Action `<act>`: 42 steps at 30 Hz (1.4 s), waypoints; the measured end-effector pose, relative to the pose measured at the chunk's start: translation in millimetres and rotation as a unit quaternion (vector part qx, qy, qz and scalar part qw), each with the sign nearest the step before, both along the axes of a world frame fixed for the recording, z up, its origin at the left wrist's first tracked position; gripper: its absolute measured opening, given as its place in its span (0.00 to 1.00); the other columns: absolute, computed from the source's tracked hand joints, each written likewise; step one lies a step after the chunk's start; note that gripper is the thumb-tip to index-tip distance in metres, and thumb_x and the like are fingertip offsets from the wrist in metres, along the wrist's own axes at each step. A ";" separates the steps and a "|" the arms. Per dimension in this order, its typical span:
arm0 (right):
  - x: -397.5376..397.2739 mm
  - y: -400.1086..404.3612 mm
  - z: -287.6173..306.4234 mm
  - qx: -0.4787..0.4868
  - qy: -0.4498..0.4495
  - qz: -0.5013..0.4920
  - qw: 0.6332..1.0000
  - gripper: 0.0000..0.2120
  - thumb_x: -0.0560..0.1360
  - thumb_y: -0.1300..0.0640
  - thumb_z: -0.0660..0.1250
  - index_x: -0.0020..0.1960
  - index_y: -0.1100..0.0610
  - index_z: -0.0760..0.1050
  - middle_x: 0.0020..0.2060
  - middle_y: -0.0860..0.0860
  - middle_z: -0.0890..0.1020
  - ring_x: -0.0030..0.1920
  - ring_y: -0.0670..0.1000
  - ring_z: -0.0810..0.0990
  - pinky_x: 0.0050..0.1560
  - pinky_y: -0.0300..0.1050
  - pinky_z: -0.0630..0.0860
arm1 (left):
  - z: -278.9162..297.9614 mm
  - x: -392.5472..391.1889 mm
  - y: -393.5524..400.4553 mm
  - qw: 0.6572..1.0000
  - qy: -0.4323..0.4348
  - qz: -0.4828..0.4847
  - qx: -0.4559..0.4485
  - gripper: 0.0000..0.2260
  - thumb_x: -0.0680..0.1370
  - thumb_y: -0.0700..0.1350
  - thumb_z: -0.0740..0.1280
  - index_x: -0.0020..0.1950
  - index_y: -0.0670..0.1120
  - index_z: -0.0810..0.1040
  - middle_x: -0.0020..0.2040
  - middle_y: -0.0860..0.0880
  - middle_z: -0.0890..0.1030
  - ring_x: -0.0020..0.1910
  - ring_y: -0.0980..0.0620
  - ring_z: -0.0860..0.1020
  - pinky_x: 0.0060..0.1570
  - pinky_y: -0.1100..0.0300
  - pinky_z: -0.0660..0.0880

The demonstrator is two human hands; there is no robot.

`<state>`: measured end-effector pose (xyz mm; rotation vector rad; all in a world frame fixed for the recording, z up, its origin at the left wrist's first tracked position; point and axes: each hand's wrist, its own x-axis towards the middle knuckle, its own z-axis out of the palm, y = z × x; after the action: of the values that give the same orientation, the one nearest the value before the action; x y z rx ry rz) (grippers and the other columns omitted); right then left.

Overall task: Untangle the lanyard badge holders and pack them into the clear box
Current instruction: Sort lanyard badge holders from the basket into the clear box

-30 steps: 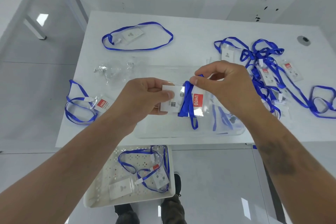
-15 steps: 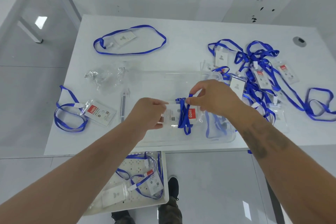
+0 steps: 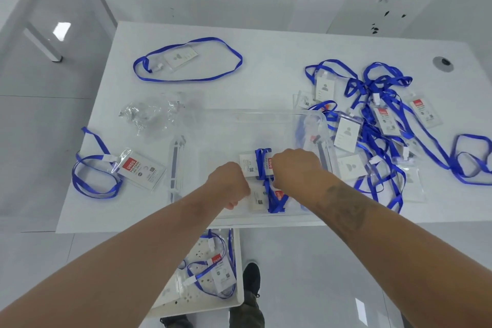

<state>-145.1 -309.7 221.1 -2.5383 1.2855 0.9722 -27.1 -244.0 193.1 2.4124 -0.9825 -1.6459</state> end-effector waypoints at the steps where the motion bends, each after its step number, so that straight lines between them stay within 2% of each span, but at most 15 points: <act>1: 2.3 0.4 -1.0 0.001 0.002 0.000 1.000 0.05 0.75 0.57 0.67 0.45 0.54 0.70 0.32 0.48 0.66 0.39 0.51 0.72 0.40 0.44 0.68 | 0.1 -0.2 0.3 1.000 -0.011 -0.023 0.001 0.06 0.77 0.41 0.68 0.51 0.42 0.74 0.49 0.40 0.84 0.46 0.44 0.85 0.49 0.51 0.83; 4: 5.8 -2.5 2.4 -0.009 -0.006 -0.017 1.000 0.05 0.75 0.55 0.68 0.50 0.54 0.75 0.32 0.48 0.67 0.38 0.51 0.72 0.38 0.44 0.68 | -0.6 -0.6 -0.3 0.998 -0.020 -0.056 -0.015 0.08 0.77 0.40 0.67 0.53 0.46 0.70 0.54 0.41 0.82 0.50 0.42 0.84 0.52 0.50 0.82; 7: 7.0 -4.7 15.1 -0.015 -0.052 -0.040 0.998 0.09 0.76 0.50 0.66 0.52 0.54 0.75 0.35 0.48 0.72 0.39 0.51 0.74 0.37 0.44 0.68 | 0.8 5.8 0.3 0.996 -0.030 -0.057 -0.065 0.10 0.78 0.41 0.65 0.58 0.47 0.74 0.59 0.45 0.80 0.56 0.44 0.81 0.57 0.54 0.78; 9: 6.5 -4.4 28.1 -0.016 -0.111 -0.077 0.991 0.14 0.75 0.45 0.64 0.56 0.51 0.76 0.44 0.48 0.80 0.45 0.52 0.78 0.42 0.45 0.73 | 8.6 11.4 0.6 0.991 -0.035 -0.046 -0.121 0.17 0.78 0.44 0.65 0.67 0.47 0.75 0.66 0.48 0.77 0.63 0.47 0.77 0.61 0.57 0.74; 10: 6.9 -2.9 34.9 -0.012 -0.145 -0.096 0.985 0.15 0.75 0.42 0.63 0.58 0.47 0.76 0.50 0.47 0.81 0.49 0.51 0.79 0.46 0.47 0.75 | 16.3 14.3 2.6 0.988 -0.020 -0.026 -0.154 0.17 0.78 0.45 0.65 0.67 0.46 0.76 0.66 0.49 0.77 0.63 0.49 0.76 0.62 0.56 0.73; 12: 7.7 4.2 47.4 0.000 -0.222 -0.137 0.965 0.17 0.75 0.38 0.61 0.61 0.42 0.74 0.53 0.40 0.81 0.52 0.47 0.79 0.52 0.48 0.78 | 35.7 19.5 12.1 0.971 0.022 0.028 -0.238 0.14 0.79 0.47 0.65 0.63 0.47 0.79 0.59 0.51 0.81 0.57 0.51 0.80 0.60 0.53 0.76; 14: 9.4 17.2 57.3 0.012 -0.314 -0.176 0.933 0.16 0.75 0.37 0.61 0.60 0.39 0.73 0.52 0.36 0.81 0.50 0.41 0.79 0.54 0.48 0.79 | 52.5 26.9 26.3 0.940 0.047 0.098 -0.322 0.09 0.78 0.49 0.66 0.56 0.52 0.82 0.50 0.56 0.84 0.49 0.56 0.82 0.56 0.50 0.79; 18: 21.8 60.3 71.5 0.037 -0.491 -0.237 0.837 0.14 0.74 0.39 0.64 0.59 0.39 0.75 0.52 0.34 0.80 0.52 0.38 0.78 0.55 0.45 0.77 | 80.6 49.6 66.7 0.890 0.076 0.195 -0.406 0.05 0.77 0.48 0.68 0.51 0.56 0.82 0.46 0.58 0.84 0.44 0.55 0.84 0.49 0.49 0.81; 22: 38.5 101.4 78.9 0.065 -0.564 -0.245 0.786 0.12 0.75 0.43 0.67 0.58 0.40 0.76 0.53 0.34 0.80 0.54 0.39 0.78 0.53 0.45 0.78 | 95.2 67.6 108.8 0.862 0.078 0.235 -0.443 0.04 0.78 0.47 0.67 0.50 0.55 0.81 0.45 0.53 0.85 0.43 0.52 0.84 0.44 0.56 0.82; 27: 59.2 151.8 71.7 0.094 -0.598 -0.242 0.758 0.09 0.77 0.48 0.67 0.56 0.42 0.78 0.50 0.35 0.81 0.52 0.39 0.79 0.50 0.33 0.75 | 86.3 87.7 162.4 0.858 0.051 0.267 -0.436 0.05 0.79 0.46 0.66 0.49 0.53 0.81 0.44 0.53 0.85 0.41 0.54 0.83 0.41 0.60 0.80; 31: 66.7 199.5 59.1 0.108 -0.602 -0.225 0.758 0.05 0.77 0.50 0.67 0.51 0.41 0.77 0.45 0.37 0.82 0.49 0.40 0.80 0.45 0.29 0.74 | 71.5 101.1 208.9 0.860 0.032 0.281 -0.425 0.06 0.79 0.47 0.65 0.50 0.50 0.81 0.41 0.54 0.85 0.38 0.57 0.82 0.39 0.63 0.80; 33: 66.2 219.7 46.9 0.121 -0.588 -0.212 0.771 0.05 0.77 0.51 0.67 0.47 0.40 0.76 0.43 0.36 0.82 0.46 0.41 0.80 0.42 0.28 0.74 | 56.6 102.8 229.6 0.870 0.023 0.285 -0.403 0.06 0.79 0.47 0.65 0.49 0.50 0.81 0.40 0.54 0.84 0.38 0.56 0.82 0.40 0.61 0.80; 37: 66.4 250.0 -3.0 0.142 -0.522 -0.205 0.816 0.06 0.76 0.54 0.67 0.46 0.43 0.78 0.42 0.36 0.81 0.43 0.42 0.79 0.42 0.31 0.74 | 5.7 108.8 265.2 0.902 0.020 0.278 -0.330 0.04 0.78 0.49 0.66 0.46 0.55 0.81 0.40 0.56 0.84 0.40 0.53 0.82 0.44 0.53 0.80; 39: 64.5 255.0 -32.1 0.151 -0.466 -0.203 0.848 0.05 0.76 0.52 0.66 0.48 0.43 0.79 0.42 0.35 0.81 0.44 0.40 0.79 0.43 0.30 0.74 | -20.4 110.0 272.5 0.924 0.010 0.252 -0.287 0.04 0.78 0.49 0.66 0.46 0.57 0.81 0.40 0.59 0.83 0.39 0.57 0.81 0.43 0.57 0.79; 42: 64.7 259.6 -83.9 0.166 -0.373 -0.177 0.896 0.05 0.78 0.48 0.63 0.51 0.42 0.77 0.43 0.36 0.80 0.43 0.39 0.78 0.44 0.29 0.73 | -61.2 111.2 279.2 0.960 -0.025 0.186 -0.206 0.05 0.78 0.50 0.65 0.51 0.57 0.79 0.45 0.60 0.82 0.42 0.61 0.80 0.43 0.61 0.76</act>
<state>-80.4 -50.1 137.2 -1.9786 1.1372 0.0848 84.1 35.2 131.9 2.1918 -0.7275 -1.1306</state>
